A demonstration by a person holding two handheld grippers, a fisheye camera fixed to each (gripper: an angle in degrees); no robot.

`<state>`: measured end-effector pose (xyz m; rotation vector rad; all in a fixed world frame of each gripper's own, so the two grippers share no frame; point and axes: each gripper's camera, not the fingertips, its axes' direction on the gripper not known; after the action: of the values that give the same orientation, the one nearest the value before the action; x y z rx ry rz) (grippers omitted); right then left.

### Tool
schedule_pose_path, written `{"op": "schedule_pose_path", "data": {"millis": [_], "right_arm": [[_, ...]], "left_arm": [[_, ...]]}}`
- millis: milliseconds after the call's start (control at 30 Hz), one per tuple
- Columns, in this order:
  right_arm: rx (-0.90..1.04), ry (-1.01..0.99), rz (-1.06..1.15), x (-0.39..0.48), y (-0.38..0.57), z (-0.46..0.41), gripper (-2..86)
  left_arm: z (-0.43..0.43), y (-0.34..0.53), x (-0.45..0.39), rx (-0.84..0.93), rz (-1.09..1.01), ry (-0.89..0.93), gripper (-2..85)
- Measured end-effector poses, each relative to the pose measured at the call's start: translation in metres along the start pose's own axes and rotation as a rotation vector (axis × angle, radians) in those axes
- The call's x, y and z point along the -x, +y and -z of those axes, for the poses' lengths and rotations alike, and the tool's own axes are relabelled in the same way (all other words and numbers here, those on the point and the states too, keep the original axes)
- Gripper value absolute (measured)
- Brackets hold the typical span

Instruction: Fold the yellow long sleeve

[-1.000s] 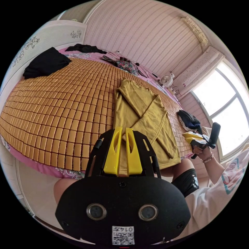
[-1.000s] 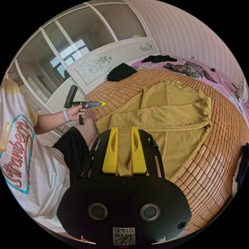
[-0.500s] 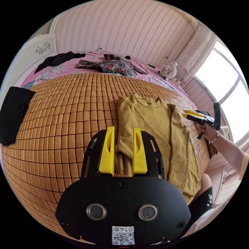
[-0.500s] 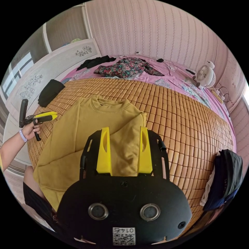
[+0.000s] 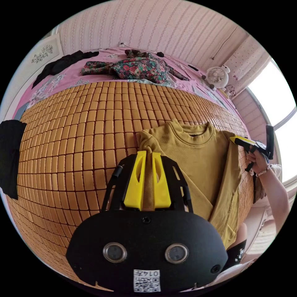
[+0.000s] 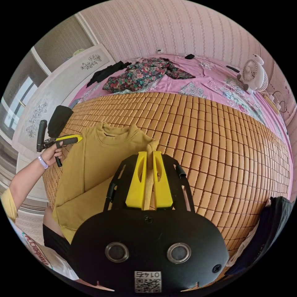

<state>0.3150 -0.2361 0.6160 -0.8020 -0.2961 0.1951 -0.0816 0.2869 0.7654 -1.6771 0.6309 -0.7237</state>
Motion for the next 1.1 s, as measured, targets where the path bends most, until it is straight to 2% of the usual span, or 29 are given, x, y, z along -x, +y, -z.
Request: {"op": "schedule_pose_path", "data": {"millis": [133, 300, 367, 433, 533, 600, 667, 733, 800, 867, 1000, 1100], "right_arm": [[-0.106, -0.075, 0.015, -0.002, 0.005, 0.044, 2.4], [-0.255, -0.188, 0.201, 0.025, 0.052, 0.141, 2.5], [-0.278, -0.190, 0.308, 0.041, 0.088, 0.175, 3.0], [-0.254, -0.169, 0.419, 0.059, 0.134, 0.203, 3.5], [-0.109, -0.171, 0.459, 0.076, 0.220, 0.217, 4.2], [-0.007, -0.102, 0.366, 0.076, 0.284, 0.204, 4.8], [0.028, -0.062, 0.267, 0.075, 0.318, 0.194, 5.1], [0.042, -0.055, 0.157, 0.075, 0.336, 0.186, 5.5], [-0.015, -0.150, 0.008, 0.078, 0.347, 0.177, 5.9], [0.008, -0.172, 0.015, 0.088, 0.346, 0.165, 6.3], [0.012, 0.030, -0.069, 0.092, 0.332, 0.142, 8.5], [-0.015, 0.012, -0.162, 0.080, 0.320, 0.129, 10.1]], "left_arm": [[0.039, 0.006, -0.002, -0.079, -0.012, -0.011, -0.4], [0.134, 0.041, -0.015, -0.274, -0.149, 0.069, -0.5], [0.188, 0.090, -0.019, -0.358, -0.228, 0.112, -0.6], [0.220, 0.137, -0.018, -0.368, -0.243, 0.153, -0.6], [0.242, 0.237, -0.005, -0.321, -0.141, 0.190, -0.5], [0.236, 0.296, 0.002, -0.244, -0.071, 0.159, -0.5], [0.222, 0.353, -0.001, -0.092, -0.017, 0.071, -0.4], [0.215, 0.379, -0.004, -0.043, 0.050, 0.074, -0.4], [0.212, 0.393, -0.006, -0.048, 0.133, 0.117, 1.1], [0.211, 0.401, -0.009, -0.108, 0.220, 0.130, 3.1], [0.201, 0.396, -0.010, -0.181, 0.288, 0.155, 6.0], [0.189, 0.382, -0.014, -0.229, 0.272, 0.152, 6.5]]}}
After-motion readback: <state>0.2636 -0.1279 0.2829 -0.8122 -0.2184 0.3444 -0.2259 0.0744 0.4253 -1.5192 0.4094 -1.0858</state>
